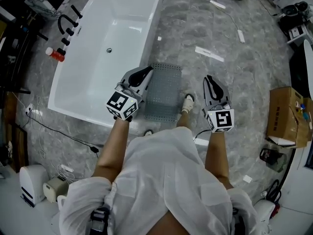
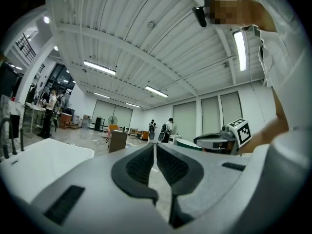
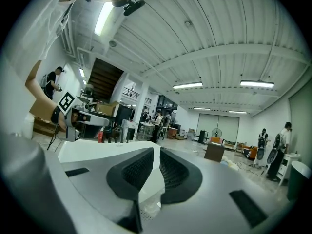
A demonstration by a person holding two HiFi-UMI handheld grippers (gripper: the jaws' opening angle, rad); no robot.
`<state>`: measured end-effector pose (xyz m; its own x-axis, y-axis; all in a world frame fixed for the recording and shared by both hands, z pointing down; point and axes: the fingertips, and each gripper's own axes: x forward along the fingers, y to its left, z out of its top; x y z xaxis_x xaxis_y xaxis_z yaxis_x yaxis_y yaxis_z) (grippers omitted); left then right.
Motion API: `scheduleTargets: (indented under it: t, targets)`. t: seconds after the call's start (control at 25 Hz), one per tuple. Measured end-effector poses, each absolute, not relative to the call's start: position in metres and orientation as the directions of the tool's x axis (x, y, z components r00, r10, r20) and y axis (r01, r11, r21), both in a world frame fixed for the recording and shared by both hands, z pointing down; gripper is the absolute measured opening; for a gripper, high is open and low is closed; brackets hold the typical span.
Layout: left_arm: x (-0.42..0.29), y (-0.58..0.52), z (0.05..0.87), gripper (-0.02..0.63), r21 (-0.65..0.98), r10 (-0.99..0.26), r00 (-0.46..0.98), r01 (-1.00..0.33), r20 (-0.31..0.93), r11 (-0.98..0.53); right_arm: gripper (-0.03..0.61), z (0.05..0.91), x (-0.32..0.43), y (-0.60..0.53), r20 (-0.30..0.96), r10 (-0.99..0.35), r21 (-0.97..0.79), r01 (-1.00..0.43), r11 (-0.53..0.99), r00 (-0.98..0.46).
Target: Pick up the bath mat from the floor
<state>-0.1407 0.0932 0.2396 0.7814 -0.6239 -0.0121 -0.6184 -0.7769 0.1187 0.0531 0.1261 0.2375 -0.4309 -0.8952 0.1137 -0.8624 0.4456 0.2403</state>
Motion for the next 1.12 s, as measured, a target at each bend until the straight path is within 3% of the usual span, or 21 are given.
scheduleTargets:
  t: [0.4, 0.64, 1.12]
  targets:
    - [-0.064, -0.078, 0.305, 0.020, 0.356, -0.697, 0.714, -0.635, -0.069, -0.686, 0.086, 0.330, 0.103, -0.040, 0.205, -0.793, 0.159, -0.780, 0.605, -0.573]
    - [-0.006, -0.142, 0.383, 0.053, 0.426, -0.590, 0.808, -0.527, -0.019, -0.736, 0.115, 0.411, 0.111, -0.117, 0.270, -0.732, 0.125, -0.731, 0.671, -0.625]
    - [-0.012, -0.228, 0.603, 0.229, 0.202, -0.367, 0.895, -0.420, 0.253, -0.885, 0.168, 0.633, 0.124, -0.165, 0.417, -0.662, -0.018, -0.734, 0.679, -0.623]
